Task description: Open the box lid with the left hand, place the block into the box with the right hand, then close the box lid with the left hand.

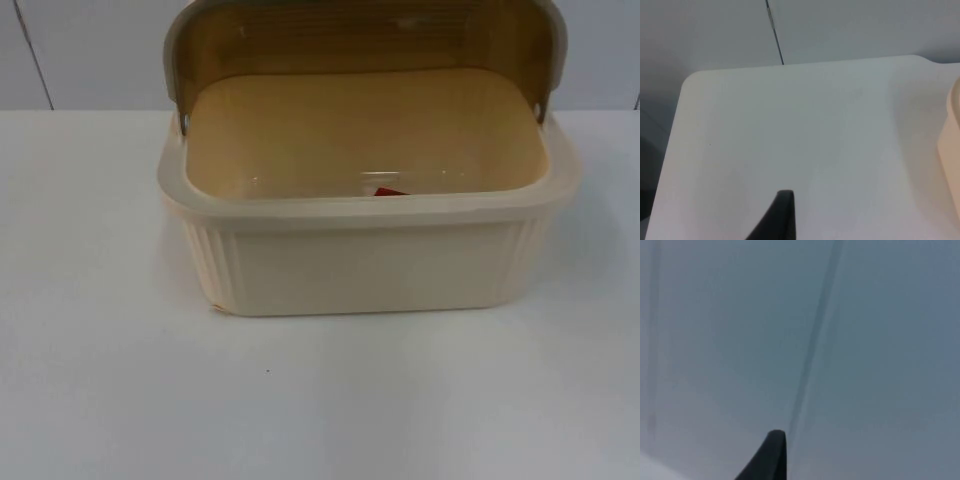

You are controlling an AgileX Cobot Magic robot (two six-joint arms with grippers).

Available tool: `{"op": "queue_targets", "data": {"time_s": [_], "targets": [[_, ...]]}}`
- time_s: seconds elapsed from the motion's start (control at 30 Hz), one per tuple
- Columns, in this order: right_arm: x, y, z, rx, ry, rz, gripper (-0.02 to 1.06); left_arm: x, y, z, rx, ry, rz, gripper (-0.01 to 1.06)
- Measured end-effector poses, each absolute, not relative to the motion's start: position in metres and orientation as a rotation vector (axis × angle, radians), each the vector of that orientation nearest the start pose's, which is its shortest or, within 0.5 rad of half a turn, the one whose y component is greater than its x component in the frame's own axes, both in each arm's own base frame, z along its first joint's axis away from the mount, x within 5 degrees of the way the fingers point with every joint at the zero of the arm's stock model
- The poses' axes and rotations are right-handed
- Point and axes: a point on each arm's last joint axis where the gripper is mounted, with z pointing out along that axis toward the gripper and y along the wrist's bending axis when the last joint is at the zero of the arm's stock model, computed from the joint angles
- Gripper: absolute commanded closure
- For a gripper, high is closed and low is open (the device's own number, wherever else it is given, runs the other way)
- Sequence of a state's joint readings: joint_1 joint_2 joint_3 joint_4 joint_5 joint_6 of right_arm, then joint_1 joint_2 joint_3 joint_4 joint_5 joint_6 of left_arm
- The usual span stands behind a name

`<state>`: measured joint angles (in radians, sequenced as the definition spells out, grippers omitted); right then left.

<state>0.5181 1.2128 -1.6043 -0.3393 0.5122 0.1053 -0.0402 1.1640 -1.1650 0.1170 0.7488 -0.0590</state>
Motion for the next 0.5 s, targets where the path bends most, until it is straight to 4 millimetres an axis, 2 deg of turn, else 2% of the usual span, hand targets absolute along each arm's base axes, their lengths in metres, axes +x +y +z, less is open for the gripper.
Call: {"op": "queue_targets", "data": {"time_s": [0.03,0.13,0.17,0.2,0.33,0.37,0.47,0.5], "targets": [[0.215,0.106,0.535,-0.428,1.522,0.125,0.05,0.243,-0.003,0.386,0.031,2.227,0.081,0.0],[0.227,0.072,0.537,-0.334,1.562,0.058,0.05,0.243,-0.003,0.386,0.031,2.227,0.081,0.0],[0.23,0.064,0.535,-0.323,1.576,0.043,0.05,0.243,-0.003,0.386,0.031,2.227,0.081,0.0],[0.23,0.064,0.535,-0.323,1.576,0.043,0.05,0.243,-0.003,0.386,0.031,2.227,0.081,0.0],[0.239,0.025,0.53,-0.235,1.623,0.014,0.05,0.243,-0.003,0.386,0.031,2.227,0.081,0.0],[0.239,0.025,0.53,-0.235,1.623,0.014,0.05,0.243,-0.003,0.386,0.031,2.227,0.081,0.0],[0.247,-0.001,0.513,-0.15,1.684,-0.043,0.05,0.243,-0.003,0.386,0.031,2.227,0.081,0.0],[0.252,-0.007,0.501,-0.129,1.724,-0.056,0.05,0.243,-0.003,0.386,0.031,2.227,0.081,0.0]]}}
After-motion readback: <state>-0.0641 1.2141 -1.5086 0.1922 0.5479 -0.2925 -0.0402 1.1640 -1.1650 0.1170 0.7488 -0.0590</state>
